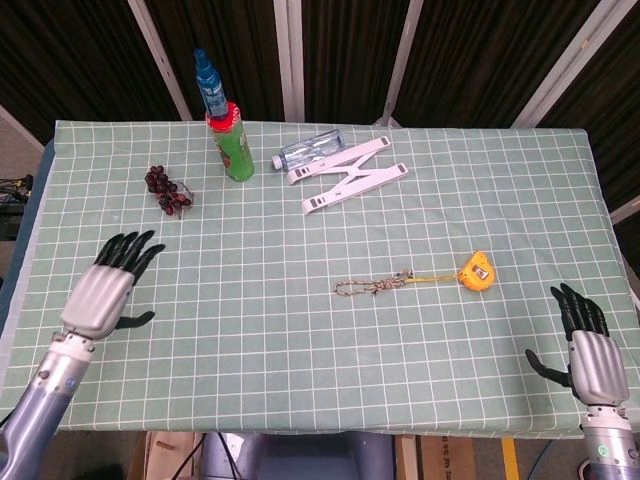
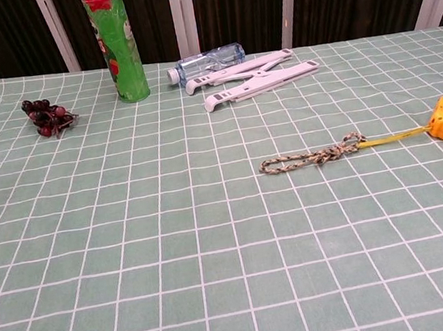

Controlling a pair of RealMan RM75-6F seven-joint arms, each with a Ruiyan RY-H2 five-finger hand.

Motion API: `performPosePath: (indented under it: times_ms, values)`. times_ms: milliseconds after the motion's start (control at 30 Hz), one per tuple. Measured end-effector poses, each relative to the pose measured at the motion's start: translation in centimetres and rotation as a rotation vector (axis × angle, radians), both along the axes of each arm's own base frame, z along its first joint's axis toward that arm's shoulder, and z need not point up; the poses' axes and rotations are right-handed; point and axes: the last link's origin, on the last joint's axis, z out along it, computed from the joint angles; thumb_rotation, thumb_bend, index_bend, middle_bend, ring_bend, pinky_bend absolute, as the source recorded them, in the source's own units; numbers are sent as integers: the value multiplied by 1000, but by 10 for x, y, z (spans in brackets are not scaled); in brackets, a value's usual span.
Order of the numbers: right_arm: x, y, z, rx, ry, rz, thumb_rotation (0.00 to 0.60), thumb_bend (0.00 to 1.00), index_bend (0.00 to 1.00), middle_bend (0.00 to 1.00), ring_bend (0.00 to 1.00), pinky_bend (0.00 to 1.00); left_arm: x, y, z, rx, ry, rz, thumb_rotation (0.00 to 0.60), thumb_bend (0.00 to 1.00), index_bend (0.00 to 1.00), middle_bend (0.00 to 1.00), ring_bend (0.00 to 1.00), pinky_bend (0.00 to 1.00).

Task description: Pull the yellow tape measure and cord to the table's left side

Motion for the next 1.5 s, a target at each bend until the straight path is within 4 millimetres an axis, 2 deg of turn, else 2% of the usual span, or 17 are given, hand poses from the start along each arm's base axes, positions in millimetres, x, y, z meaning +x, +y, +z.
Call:
performPosePath:
  times_ms: [133, 267, 500, 733, 967, 1100, 1267, 1500]
  values:
    - [-1, -1, 0, 3, -11, -11, 600, 270, 0, 0, 0, 0, 30, 35, -10, -37, 14, -30, 600, 200, 289, 0, 0, 0]
    - [-1, -2, -1, 10, -27, -19, 600, 270, 0, 0, 0, 0, 66, 65, -31, -84, 26, -61, 600, 229, 344, 0, 0, 0]
    - [0, -2, -1, 21, -51, -22, 600, 270, 0, 0, 0, 0, 117, 95, -82, -159, 17, -80, 600, 261, 405, 23, 0, 0]
    - [-2, -3, -1, 26, -73, -39, 600, 270, 0, 0, 0, 0, 154, 101, -133, -205, 10, -80, 600, 292, 434, 38, 0, 0]
    - [-3, -3, 1, 24, -96, -63, 600, 270, 0, 0, 0, 0, 181, 95, -178, -234, 4, -59, 600, 398, 456, 46, 0, 0]
    - [-3, -3, 2, 26, -106, -68, 600, 270, 0, 0, 0, 0, 190, 92, -198, -241, 12, -46, 600, 454, 460, 47, 0, 0]
    - [-4, -3, 2, 28, -115, -74, 600, 271, 0, 0, 0, 0, 200, 86, -220, -261, 18, -29, 600, 455, 460, 46, 0, 0]
    - [-4, -4, 2, 33, -123, -78, 600, 270, 0, 0, 0, 0, 209, 79, -239, -286, 24, -19, 600, 455, 461, 50, 0, 0]
